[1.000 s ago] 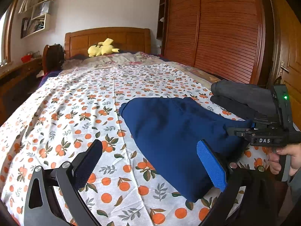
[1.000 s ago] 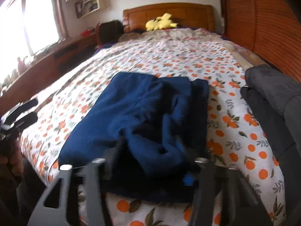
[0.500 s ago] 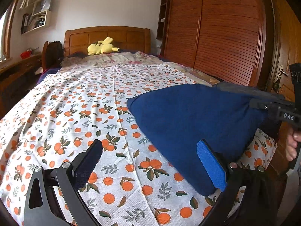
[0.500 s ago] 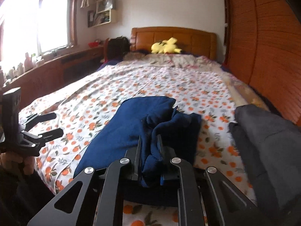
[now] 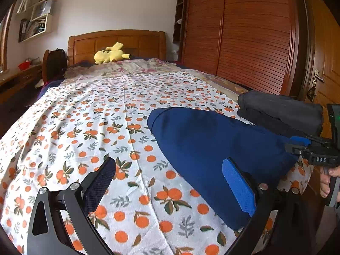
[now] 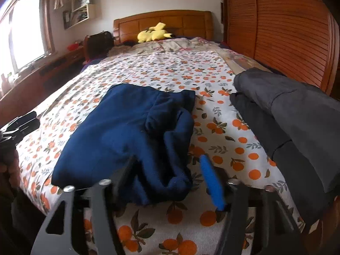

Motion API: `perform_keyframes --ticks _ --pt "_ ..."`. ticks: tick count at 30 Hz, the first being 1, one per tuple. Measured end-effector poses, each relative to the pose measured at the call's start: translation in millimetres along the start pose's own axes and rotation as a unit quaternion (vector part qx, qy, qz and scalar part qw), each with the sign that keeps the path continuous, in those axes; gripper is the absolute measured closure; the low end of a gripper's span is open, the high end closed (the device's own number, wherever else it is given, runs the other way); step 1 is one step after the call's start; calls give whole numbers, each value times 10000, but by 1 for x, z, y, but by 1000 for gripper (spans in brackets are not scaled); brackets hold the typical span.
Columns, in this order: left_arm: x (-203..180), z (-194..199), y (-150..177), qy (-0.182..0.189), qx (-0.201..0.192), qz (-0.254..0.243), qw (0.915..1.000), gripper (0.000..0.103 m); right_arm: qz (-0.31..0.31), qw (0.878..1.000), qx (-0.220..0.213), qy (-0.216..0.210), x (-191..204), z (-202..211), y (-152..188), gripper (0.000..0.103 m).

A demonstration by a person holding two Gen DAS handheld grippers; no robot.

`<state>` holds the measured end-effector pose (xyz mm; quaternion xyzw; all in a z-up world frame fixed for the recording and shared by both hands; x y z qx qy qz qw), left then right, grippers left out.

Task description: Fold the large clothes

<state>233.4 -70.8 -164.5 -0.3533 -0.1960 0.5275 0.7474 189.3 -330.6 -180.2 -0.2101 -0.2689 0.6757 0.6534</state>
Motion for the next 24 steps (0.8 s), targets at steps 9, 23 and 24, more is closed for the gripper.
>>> perform_keyframes --ticks 9,23,24 --pt "3 -55 -35 7 195 -237 9995 2 -201 9995 227 -71 -4 -34 5 28" --pt "23 -162 -82 -157 830 -308 9959 2 -176 9988 316 -330 -9 -49 11 26" --pt "25 -168 -84 -141 870 -287 9957 2 -182 9987 317 -344 -9 -49 12 26"
Point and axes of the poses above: each gripper's, at about its wrist camera, not at the fingertips, and z roughly against the way its jaws point, x to its left, y to its underside, the point moved 5 cm from there along -z, roughly the way its jaws point, and after that the axes turned 11 degrees about x, right-handed, at the moved point
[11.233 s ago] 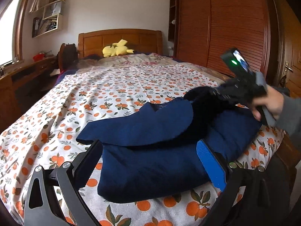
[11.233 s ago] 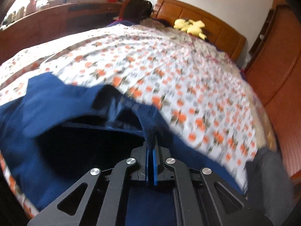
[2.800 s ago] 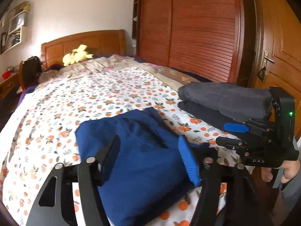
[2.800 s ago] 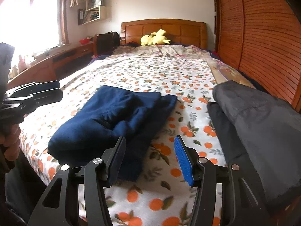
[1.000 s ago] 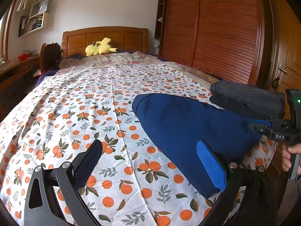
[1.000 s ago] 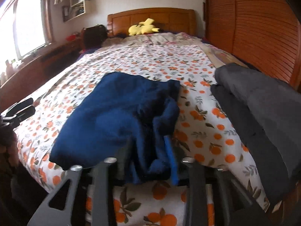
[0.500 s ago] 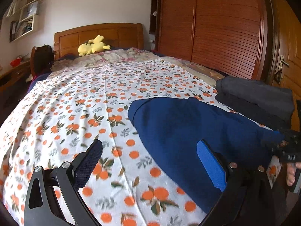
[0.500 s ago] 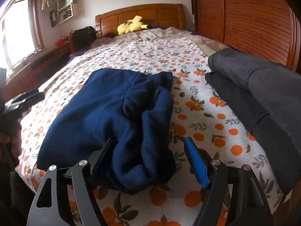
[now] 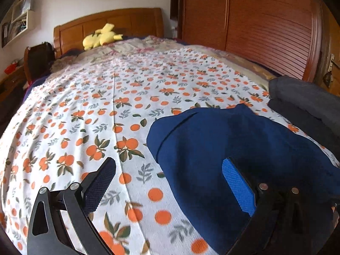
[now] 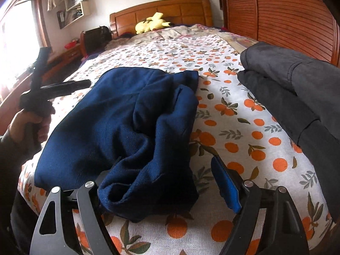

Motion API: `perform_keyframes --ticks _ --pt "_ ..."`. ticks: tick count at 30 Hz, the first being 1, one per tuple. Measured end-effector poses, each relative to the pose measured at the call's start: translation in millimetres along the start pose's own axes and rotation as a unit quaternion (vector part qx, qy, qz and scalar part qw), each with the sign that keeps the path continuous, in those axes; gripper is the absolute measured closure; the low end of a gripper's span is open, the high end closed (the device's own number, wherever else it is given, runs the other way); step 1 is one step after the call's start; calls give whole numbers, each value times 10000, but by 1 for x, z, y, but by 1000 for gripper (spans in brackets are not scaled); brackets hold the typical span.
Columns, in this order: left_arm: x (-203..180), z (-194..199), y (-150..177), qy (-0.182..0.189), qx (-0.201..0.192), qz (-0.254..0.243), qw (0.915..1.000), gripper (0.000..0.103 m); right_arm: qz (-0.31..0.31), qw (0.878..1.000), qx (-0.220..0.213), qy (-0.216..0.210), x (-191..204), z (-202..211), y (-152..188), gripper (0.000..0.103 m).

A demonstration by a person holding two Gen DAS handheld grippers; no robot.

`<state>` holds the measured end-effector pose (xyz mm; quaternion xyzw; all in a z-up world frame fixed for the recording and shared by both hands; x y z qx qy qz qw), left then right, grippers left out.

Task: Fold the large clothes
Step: 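Grasp the folded navy bundle with the left tool and lift it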

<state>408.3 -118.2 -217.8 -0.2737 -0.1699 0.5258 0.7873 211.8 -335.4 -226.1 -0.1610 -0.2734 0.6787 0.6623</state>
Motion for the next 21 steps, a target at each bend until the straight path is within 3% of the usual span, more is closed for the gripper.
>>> perform_keyframes --ticks 10,15,20,21 --pt "21 -53 -24 132 421 301 9986 2 -83 9998 -3 -184 -1 -3 4 26" --pt "22 -70 -19 369 592 424 9967 12 -106 9996 17 -266 2 -5 5 27" --pt "10 -71 -16 641 689 277 9952 51 -156 9980 104 -604 4 -8 7 41" --pt "7 -71 -17 668 710 232 9950 65 -167 9965 165 -802 6 -8 7 53"
Point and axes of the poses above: each gripper's, at about its wrist camera, not at the fingertips, and z roughly against the way its jaws point, x to its left, y to its underside, the point moved 5 cm from there along -z, roughly the way its jaws point, and after that the axes turned 11 degrees about x, right-handed, at the moved point
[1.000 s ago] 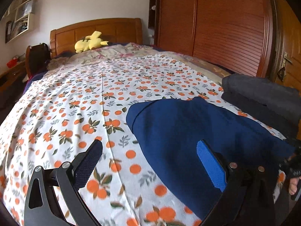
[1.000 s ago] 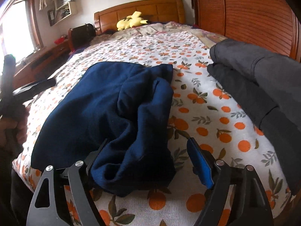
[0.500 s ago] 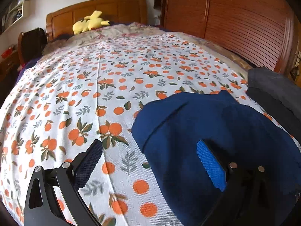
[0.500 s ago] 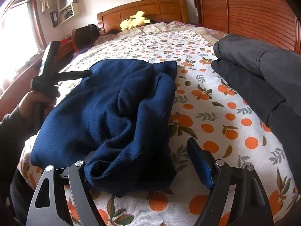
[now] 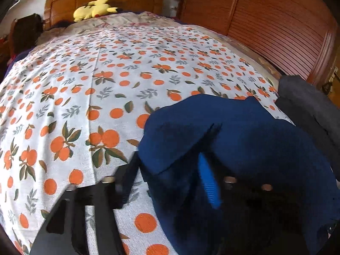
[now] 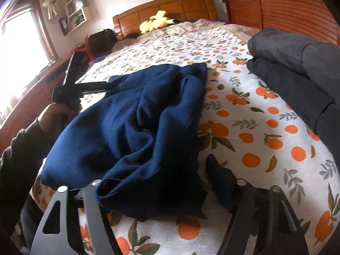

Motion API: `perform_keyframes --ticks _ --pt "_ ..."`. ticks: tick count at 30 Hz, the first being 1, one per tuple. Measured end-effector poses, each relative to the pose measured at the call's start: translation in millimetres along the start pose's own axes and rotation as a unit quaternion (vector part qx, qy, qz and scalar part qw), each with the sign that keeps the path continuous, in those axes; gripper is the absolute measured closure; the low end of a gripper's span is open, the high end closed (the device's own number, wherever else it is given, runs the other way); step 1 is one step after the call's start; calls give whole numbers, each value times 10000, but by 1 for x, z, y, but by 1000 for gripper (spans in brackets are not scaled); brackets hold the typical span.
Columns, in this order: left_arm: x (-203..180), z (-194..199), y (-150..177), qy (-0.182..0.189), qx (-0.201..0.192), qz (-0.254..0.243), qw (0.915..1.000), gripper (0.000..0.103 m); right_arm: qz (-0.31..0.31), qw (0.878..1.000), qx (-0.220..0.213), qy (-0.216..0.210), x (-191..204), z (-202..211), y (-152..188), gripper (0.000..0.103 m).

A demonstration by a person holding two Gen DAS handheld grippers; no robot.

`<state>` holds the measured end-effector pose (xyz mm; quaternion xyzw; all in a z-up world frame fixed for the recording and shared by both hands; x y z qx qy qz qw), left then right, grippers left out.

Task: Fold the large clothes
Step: 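Grasp the folded navy bundle with the left tool and lift it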

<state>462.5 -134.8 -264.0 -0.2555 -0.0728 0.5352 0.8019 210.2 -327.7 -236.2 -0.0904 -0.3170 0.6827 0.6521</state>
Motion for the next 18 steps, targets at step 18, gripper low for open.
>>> perform_keyframes --ticks 18 --pt "-102 135 -62 -802 -1334 -422 9869 95 853 9881 -1215 413 -4 117 -59 86"
Point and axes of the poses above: each gripper's, at about its wrist camera, not at the fingertips, and z roughly against the way its jaws point, x to its left, y to its underside, the point moved 5 cm from there along -z, roughly the way its jaws point, and after that the axes turned 11 degrees about x, right-handed, at the moved point
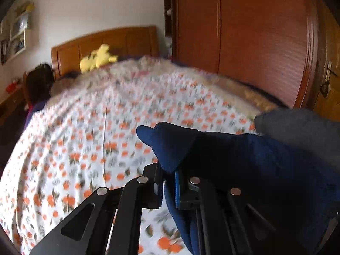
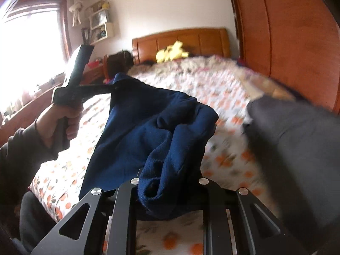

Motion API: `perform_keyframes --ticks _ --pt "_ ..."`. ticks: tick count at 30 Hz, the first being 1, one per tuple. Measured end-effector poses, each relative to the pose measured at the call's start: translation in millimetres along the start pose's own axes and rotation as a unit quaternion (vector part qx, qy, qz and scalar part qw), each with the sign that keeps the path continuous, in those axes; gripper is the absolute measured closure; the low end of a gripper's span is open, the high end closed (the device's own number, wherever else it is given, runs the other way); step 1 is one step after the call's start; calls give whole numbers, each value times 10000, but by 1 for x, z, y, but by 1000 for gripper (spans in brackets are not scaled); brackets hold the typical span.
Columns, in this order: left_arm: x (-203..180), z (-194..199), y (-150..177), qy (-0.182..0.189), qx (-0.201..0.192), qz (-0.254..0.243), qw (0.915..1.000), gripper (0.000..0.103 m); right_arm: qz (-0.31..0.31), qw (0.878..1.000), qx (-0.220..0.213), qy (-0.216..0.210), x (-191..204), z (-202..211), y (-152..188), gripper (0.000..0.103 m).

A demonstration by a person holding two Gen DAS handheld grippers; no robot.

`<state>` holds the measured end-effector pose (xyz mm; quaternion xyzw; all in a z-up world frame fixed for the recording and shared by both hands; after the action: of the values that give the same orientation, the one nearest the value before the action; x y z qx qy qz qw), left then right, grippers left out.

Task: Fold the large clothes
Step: 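Grasp the folded navy bundle with the left tool and lift it, then carry the bundle onto the grey clothes stack and open the left tool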

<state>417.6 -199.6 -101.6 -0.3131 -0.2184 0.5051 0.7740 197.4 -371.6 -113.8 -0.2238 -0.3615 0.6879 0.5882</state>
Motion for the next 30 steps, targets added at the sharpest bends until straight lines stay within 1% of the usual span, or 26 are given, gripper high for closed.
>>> perform_keyframes --ticks 2,6,8,9,11,14,17,21,23,25,26,27,28,29,30 --pt "-21 13 -24 70 -191 -1 9998 95 79 9997 -186 162 -18 26 -15 86" --pt "-74 32 -68 170 -566 -169 9981 95 178 9967 -522 589 -58 79 -42 87" --pt "-107 44 -95 303 -783 -232 9962 95 177 9948 -631 783 -77 100 -50 87" --pt "-120 47 -104 351 -850 -248 9955 95 149 9935 -698 884 -90 113 -55 87" --pt "-155 54 -128 489 -1006 -322 9932 95 124 9907 -781 1103 -115 137 -62 87" --pt "-206 51 -151 647 -1034 -537 9911 95 19 9862 -887 1395 -150 165 -66 87" --pt "-251 38 -161 769 -991 -703 9896 94 -164 9840 -815 1573 -184 179 -56 86" --pt "-296 6 -161 890 -769 -912 9889 94 -448 9837 -506 1669 -222 173 -28 86" --pt "-315 -12 -157 848 -625 -1014 9893 93 -641 9837 -356 1640 -238 164 -14 84" --pt "-329 -33 -149 918 -309 -1097 9892 93 -801 9829 -217 1641 -247 157 -4 78" --pt "-335 -44 -143 1020 -64 -1136 9883 92 -902 9829 -180 1596 -251 155 3 75" --pt "-336 -52 -139 1031 28 -1145 9880 90 -967 9806 -206 1693 -254 156 10 64" --pt "-337 -58 -135 954 78 -1175 9885 90 -983 9766 -299 1890 -256 160 13 43" --pt "-337 -60 -131 864 74 -1209 9889 87 -988 9718 -417 2099 -256 166 14 36" --pt "-337 -63 -126 786 72 -1247 9891 82 -1027 9706 -497 2119 -258 172 16 34"
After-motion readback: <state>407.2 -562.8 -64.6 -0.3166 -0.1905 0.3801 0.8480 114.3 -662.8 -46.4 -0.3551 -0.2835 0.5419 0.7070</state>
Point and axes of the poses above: each gripper's, at about its wrist camera, not at the fingertips, and z roughly against the way its jaws point, x to its left, y to its underside, the point moved 5 cm from there along -z, roughly the way its jaws point, and after that the axes turned 11 degrees about x, right-handed, at the moved point
